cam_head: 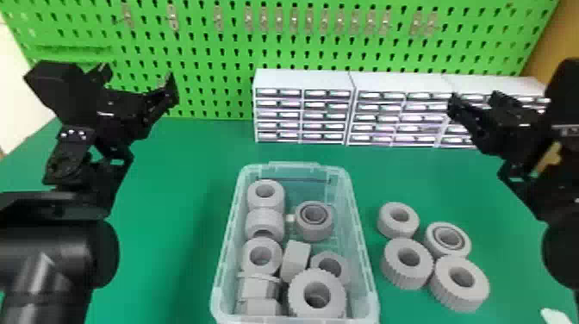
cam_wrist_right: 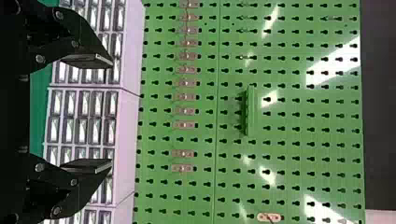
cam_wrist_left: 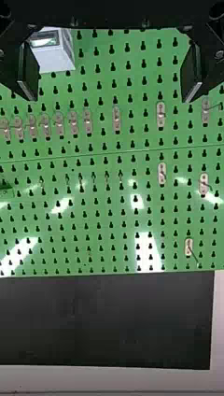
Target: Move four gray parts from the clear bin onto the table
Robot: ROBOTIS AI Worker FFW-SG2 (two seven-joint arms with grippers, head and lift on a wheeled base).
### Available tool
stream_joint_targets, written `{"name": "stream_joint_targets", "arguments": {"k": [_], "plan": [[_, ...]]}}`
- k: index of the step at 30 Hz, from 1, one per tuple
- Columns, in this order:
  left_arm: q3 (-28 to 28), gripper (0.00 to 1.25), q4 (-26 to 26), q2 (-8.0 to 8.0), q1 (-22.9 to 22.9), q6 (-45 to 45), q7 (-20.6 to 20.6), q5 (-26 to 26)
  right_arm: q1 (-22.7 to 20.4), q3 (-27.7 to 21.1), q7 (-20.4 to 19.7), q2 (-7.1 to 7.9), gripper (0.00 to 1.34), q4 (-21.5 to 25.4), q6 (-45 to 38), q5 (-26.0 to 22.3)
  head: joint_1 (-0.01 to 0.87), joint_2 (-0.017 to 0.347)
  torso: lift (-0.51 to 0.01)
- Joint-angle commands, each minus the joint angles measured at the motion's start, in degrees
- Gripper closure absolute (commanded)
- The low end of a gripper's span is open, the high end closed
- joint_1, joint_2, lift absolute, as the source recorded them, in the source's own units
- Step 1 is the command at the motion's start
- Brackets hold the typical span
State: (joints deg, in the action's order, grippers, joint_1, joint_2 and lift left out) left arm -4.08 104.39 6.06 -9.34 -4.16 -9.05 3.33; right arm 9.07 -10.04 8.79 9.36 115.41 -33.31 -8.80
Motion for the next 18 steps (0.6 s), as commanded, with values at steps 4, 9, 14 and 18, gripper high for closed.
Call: {"name": "stream_joint_targets", "arguments": {"k": [4,9,14,18], "plan": [[0.0,0.14,0.2,0.00,0.0,0.0,0.0,-0.2,0.2,0.1,0.0,0.05,0.51,0.2,0.0,-0.1,0.678,0.034,-0.050],[0.0,0.14,0.3,0.00,0.1,0.0,0.0,-0.2,-0.1,0.0,0.0,-0.13,0.51,0.3,0.0,0.0,0.678,0.034,-0.050],[-0.1,0.14,0.4,0.00,0.2,-0.1,0.0,-0.2,0.0,0.1,0.0,-0.22,0.51,0.3,0.0,0.0,0.678,0.034,-0.050],[0.0,0.14,0.4,-0.09,0.0,-0.1,0.0,-0.3,0.0,0.0,0.0,-0.22,0.51,0.3,0.0,0.0,0.678,0.034,-0.050]]}}
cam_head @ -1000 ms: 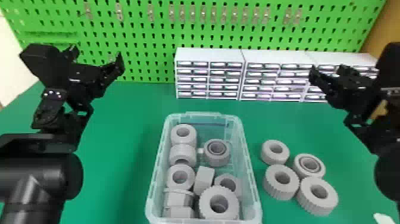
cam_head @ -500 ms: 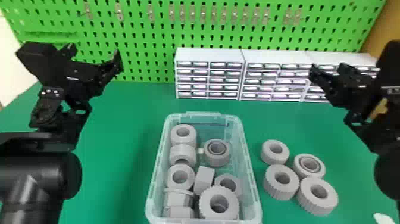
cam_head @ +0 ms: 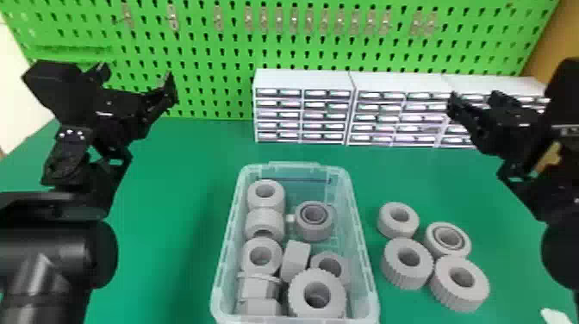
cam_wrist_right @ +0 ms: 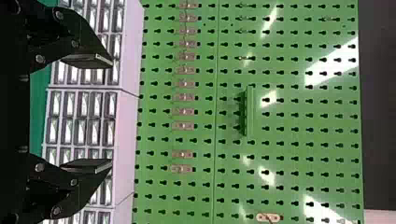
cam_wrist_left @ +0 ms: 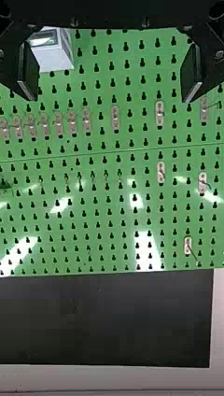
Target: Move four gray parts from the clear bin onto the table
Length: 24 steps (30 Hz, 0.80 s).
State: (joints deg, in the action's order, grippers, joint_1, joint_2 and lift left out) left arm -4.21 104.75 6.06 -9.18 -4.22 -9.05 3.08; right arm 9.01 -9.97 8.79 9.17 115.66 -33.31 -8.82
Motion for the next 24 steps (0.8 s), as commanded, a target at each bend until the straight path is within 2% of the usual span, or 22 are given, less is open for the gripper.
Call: {"name": "stream_joint_targets", "arguments": {"k": [1,24], "plan": [[0.3,0.14,0.0,-0.08,-0.1,0.0,0.0,-0.2,-0.1,-0.1,0.0,-0.03,0.51,0.0,0.0,0.0,0.678,0.034,-0.050],[0.1,0.14,0.0,0.01,0.3,0.0,0.0,-0.5,-0.3,0.1,0.0,0.06,0.51,0.0,0.0,0.1,0.678,0.034,-0.050]]}}
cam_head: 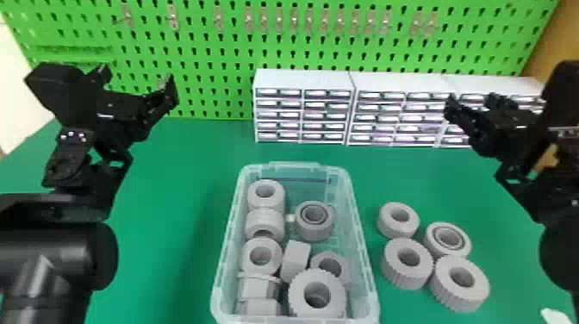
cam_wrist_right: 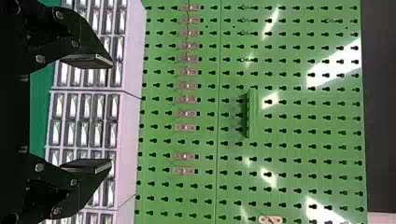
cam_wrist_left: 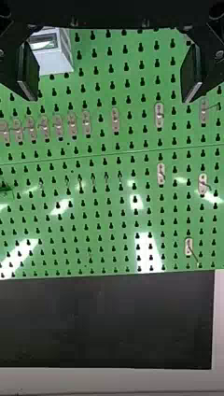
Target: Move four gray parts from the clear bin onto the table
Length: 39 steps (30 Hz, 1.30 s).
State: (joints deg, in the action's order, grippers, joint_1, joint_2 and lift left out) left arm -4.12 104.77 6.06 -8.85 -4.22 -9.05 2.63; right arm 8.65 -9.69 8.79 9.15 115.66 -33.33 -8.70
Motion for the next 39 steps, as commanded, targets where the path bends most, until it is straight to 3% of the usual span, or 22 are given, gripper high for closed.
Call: {"name": "stream_joint_targets", "arguments": {"k": [1,39], "plan": [[0.0,0.14,0.0,0.00,0.0,0.0,0.0,-0.1,0.0,-0.1,0.0,0.07,0.51,-0.1,-0.1,0.0,0.678,0.034,-0.050],[-0.4,0.14,0.5,0.09,0.3,0.0,0.0,-0.1,-0.7,-1.0,0.0,-0.28,0.51,0.0,0.0,-1.0,0.678,0.034,-0.050]]}}
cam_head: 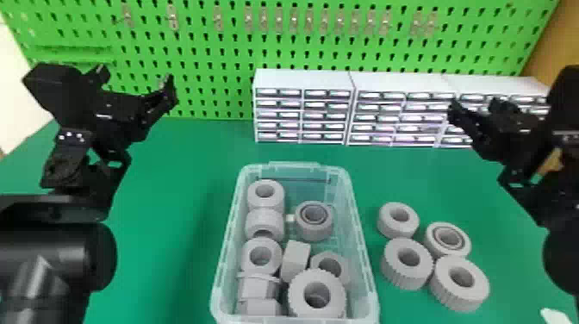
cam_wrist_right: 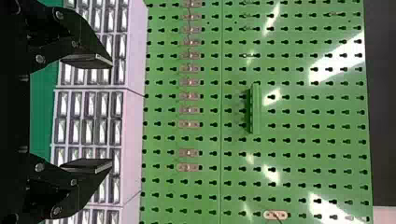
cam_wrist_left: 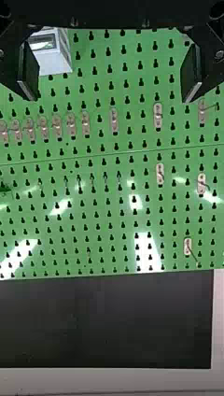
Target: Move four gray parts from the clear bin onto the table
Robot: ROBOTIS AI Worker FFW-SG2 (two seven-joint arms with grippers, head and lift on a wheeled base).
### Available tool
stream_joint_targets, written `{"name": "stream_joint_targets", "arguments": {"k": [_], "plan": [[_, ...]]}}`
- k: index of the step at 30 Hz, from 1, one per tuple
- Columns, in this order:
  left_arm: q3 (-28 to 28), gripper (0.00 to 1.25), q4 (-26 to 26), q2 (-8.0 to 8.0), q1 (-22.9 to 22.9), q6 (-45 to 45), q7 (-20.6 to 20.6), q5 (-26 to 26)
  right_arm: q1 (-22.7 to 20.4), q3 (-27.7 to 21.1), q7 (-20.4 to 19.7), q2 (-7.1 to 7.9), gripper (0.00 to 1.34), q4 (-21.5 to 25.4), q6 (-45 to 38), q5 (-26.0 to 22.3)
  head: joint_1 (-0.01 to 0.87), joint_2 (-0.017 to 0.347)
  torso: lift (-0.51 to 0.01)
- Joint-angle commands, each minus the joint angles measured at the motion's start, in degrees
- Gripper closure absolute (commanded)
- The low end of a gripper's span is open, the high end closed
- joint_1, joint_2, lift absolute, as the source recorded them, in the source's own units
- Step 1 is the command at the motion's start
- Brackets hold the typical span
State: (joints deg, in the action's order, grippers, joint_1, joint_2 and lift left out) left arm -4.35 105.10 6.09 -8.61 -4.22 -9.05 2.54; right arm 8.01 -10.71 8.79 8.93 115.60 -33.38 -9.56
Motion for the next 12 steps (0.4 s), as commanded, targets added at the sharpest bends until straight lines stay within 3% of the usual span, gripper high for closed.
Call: {"name": "stream_joint_targets", "arguments": {"k": [1,8,12], "plan": [[-0.2,0.14,0.2,0.07,0.1,0.0,0.0,0.0,0.0,-0.1,0.0,-0.05,0.51,0.1,0.1,0.0,0.678,0.034,-0.050],[-1.0,0.14,0.9,0.07,0.3,0.0,0.0,-0.2,-0.2,-0.8,0.0,-0.40,0.51,0.2,0.1,0.6,0.678,0.034,-0.050],[-1.2,0.14,1.1,0.07,0.4,0.0,0.0,-0.3,0.2,0.0,0.0,-0.40,0.51,1.0,0.1,3.2,0.678,0.034,-0.050]]}}
